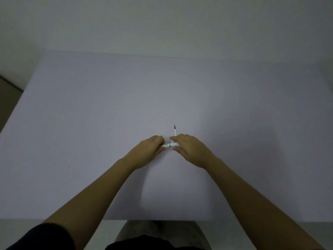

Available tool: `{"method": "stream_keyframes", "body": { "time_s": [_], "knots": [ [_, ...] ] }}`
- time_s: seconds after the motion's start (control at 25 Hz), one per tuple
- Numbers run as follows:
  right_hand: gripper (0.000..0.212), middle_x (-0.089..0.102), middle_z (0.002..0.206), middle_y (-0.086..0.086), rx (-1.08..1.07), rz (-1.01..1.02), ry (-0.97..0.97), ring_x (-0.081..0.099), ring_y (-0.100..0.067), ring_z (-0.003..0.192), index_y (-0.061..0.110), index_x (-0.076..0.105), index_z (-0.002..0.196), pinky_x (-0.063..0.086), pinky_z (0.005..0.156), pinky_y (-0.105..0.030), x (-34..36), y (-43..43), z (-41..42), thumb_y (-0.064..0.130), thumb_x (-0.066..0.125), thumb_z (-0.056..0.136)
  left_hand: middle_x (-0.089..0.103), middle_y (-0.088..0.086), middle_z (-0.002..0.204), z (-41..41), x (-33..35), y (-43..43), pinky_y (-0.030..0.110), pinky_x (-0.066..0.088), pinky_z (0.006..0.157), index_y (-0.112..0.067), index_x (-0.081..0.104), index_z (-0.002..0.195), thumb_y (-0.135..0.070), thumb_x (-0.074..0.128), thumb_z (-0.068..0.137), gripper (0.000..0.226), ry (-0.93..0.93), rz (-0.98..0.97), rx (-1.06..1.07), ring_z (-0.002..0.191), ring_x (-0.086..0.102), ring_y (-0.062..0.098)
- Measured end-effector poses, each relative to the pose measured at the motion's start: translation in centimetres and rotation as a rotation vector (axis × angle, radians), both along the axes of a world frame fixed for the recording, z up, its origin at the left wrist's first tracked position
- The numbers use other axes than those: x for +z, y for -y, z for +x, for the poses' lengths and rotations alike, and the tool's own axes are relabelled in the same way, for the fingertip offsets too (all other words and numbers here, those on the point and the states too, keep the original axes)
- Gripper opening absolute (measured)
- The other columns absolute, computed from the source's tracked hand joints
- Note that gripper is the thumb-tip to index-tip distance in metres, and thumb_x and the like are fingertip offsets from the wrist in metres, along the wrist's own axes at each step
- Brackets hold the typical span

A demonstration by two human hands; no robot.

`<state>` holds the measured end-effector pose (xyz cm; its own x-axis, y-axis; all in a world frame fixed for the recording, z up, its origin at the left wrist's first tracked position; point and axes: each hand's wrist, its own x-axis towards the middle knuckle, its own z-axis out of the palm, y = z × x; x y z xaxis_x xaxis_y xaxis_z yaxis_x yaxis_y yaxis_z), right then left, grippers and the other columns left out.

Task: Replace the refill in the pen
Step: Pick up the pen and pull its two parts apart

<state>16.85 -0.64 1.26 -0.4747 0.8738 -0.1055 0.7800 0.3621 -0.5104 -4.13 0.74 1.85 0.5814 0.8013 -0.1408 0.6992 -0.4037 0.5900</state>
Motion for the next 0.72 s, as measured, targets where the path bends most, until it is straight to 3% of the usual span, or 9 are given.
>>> {"method": "stream_keyframes", "body": {
  "time_s": [0.12,0.28,0.48,0.64,0.72],
  "knots": [
    [0.014,0.061,0.093,-0.010,-0.062,-0.117,-0.047,0.053,-0.027,0.079,0.009,0.054,0.101,0.041,0.072,-0.037,0.6,-0.4,-0.3,0.020,0.047,0.095,0.060,0.006,0.087,0.1,0.3,-0.1,0.028,0.039,0.058,-0.011,0.048,0.100,-0.032,0.045,0.095,0.021,0.002,0.065,0.033,0.067,0.049,0.021],
    [0.011,0.057,0.081,-0.004,-0.050,-0.134,-0.108,0.047,-0.019,0.068,0.013,0.050,0.094,0.034,0.059,-0.024,1.7,0.0,-0.2,0.022,0.045,0.095,0.062,0.010,0.092,0.1,0.7,-0.2,0.032,0.045,0.070,-0.010,0.058,0.112,-0.027,0.046,0.095,0.026,0.057,0.112,-0.010,0.079,0.054,0.022],
    [0.020,0.063,0.092,-0.015,0.016,-0.041,-0.039,0.054,-0.028,0.084,0.004,0.059,0.101,0.036,0.075,-0.031,2.3,-0.4,0.0,0.015,0.042,0.097,0.059,0.003,0.082,0.0,0.7,0.1,0.020,0.031,0.063,-0.009,0.062,0.108,-0.024,0.047,0.096,0.025,0.135,0.084,0.007,0.070,0.045,0.012],
    [0.017,0.063,0.082,-0.017,0.070,0.074,-0.035,0.055,-0.032,0.075,0.000,0.062,0.098,0.038,0.070,-0.034,2.7,0.0,0.0,0.008,0.049,0.092,0.055,-0.008,0.078,0.2,0.9,0.3,0.008,0.035,0.062,-0.012,0.064,0.106,-0.026,0.046,0.096,0.025,0.168,-0.002,0.026,0.064,0.046,0.005],
    [0.016,0.062,0.078,-0.019,0.075,0.117,-0.035,0.055,-0.032,0.072,-0.002,0.064,0.097,0.039,0.068,-0.035,2.6,0.0,0.4,0.005,0.052,0.090,0.056,-0.010,0.074,-0.2,0.8,0.4,0.009,0.036,0.062,-0.014,0.065,0.102,-0.029,0.046,0.096,0.025,0.177,-0.043,0.048,0.062,0.049,0.002]
  ]
}}
